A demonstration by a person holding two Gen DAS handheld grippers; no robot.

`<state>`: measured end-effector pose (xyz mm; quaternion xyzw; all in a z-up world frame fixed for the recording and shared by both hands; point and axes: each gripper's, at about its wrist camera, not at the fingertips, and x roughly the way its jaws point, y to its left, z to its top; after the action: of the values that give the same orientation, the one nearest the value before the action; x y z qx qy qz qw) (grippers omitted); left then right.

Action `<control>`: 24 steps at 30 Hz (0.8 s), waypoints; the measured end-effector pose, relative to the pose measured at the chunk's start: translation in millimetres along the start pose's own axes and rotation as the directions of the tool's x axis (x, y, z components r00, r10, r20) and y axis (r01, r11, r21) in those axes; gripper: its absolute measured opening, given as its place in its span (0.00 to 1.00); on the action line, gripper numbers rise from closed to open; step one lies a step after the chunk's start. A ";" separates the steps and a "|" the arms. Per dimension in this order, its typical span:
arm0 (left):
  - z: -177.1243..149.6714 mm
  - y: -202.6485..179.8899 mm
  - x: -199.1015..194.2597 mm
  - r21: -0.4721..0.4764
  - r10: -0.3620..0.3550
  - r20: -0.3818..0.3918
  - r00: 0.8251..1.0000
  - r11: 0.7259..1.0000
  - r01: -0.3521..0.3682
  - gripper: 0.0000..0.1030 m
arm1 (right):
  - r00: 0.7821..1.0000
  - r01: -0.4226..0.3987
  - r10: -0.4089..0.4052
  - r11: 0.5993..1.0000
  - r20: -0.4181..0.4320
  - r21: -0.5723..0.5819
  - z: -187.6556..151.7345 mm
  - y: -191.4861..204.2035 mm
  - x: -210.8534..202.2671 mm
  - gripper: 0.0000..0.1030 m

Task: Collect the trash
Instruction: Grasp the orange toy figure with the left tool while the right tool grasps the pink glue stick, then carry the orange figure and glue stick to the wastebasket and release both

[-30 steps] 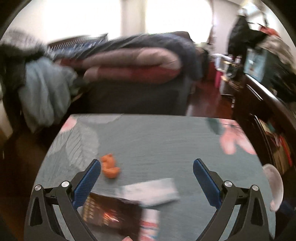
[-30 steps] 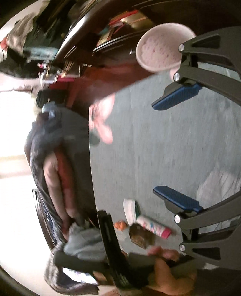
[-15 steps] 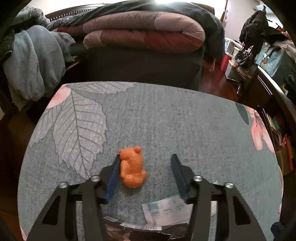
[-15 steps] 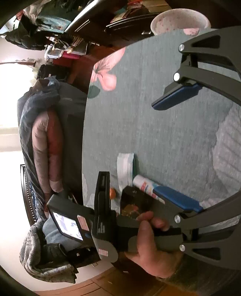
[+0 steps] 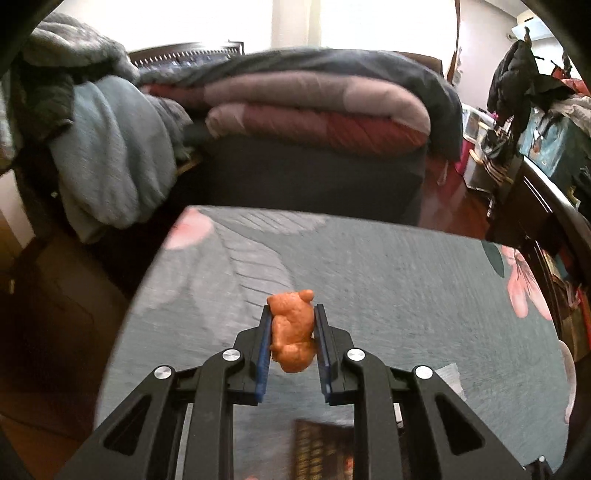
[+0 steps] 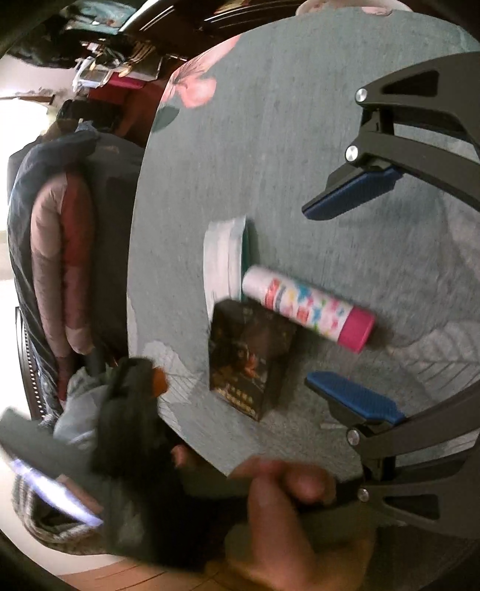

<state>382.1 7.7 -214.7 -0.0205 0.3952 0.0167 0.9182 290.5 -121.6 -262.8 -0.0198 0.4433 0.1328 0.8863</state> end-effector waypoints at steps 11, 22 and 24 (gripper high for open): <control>-3.9 18.7 -26.0 -0.007 0.006 0.043 0.999 1.000 -0.006 0.21 | 0.999 0.052 -0.052 0.998 -0.012 -0.017 -4.1 7.8 6.9 0.23; -7.7 -19.7 -57.7 0.044 -0.049 0.076 0.996 0.998 0.046 0.21 | 0.999 0.026 -0.030 0.995 0.044 0.093 -25.4 -40.0 -44.4 0.23; -9.0 -32.3 -64.4 0.059 -0.067 0.083 0.994 0.996 0.062 0.21 | 0.998 0.025 -0.033 0.992 0.060 0.121 -30.8 -53.5 -57.1 0.23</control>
<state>332.9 -26.0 -173.3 -0.0066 0.3553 -0.0231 0.9345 247.4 -190.3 -240.8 0.0314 0.4227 0.0935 0.9009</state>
